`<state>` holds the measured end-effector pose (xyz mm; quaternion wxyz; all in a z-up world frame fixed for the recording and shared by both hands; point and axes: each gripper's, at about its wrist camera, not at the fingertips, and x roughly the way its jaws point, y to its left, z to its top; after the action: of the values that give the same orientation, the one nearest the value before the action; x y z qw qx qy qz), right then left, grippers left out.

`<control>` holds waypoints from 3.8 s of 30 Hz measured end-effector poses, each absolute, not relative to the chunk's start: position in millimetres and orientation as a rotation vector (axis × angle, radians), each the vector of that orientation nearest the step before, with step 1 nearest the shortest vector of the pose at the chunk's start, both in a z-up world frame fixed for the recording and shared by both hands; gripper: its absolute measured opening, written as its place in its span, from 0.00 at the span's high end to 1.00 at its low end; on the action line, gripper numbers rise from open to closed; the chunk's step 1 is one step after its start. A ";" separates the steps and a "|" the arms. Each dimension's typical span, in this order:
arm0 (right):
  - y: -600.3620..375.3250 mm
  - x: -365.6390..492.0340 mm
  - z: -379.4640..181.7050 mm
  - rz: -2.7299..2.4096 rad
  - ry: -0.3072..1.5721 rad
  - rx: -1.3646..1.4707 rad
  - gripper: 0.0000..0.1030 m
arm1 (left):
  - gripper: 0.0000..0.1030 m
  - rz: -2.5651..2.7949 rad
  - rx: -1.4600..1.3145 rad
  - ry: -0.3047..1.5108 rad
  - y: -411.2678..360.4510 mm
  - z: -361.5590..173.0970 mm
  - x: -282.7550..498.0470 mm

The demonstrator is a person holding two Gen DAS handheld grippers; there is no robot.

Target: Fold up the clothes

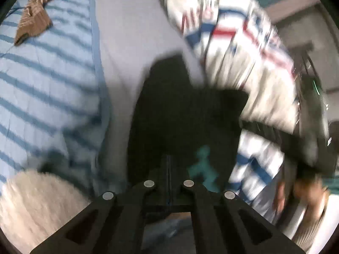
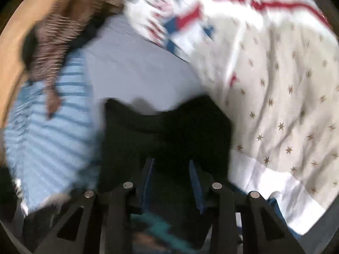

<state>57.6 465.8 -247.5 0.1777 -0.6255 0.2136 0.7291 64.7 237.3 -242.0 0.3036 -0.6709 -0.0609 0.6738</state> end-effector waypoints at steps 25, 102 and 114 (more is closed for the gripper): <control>364.3 178.6 -135.9 2.202 0.852 -1.094 0.45 | 1.00 1.837 -1.445 -0.044 203.3 -177.1 79.8; 303.5 292.8 -148.7 2.385 0.496 -1.099 0.18 | 0.19 2.143 -1.337 0.136 188.6 -177.4 153.8; 304.7 292.2 -149.9 2.378 0.493 -1.105 0.18 | 0.19 2.137 -1.328 0.139 190.2 -178.8 153.5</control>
<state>292.2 304.7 -149.9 0.2346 -0.4027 0.1796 0.8663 153.5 190.2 -178.8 0.3061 -0.5016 0.0527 0.8074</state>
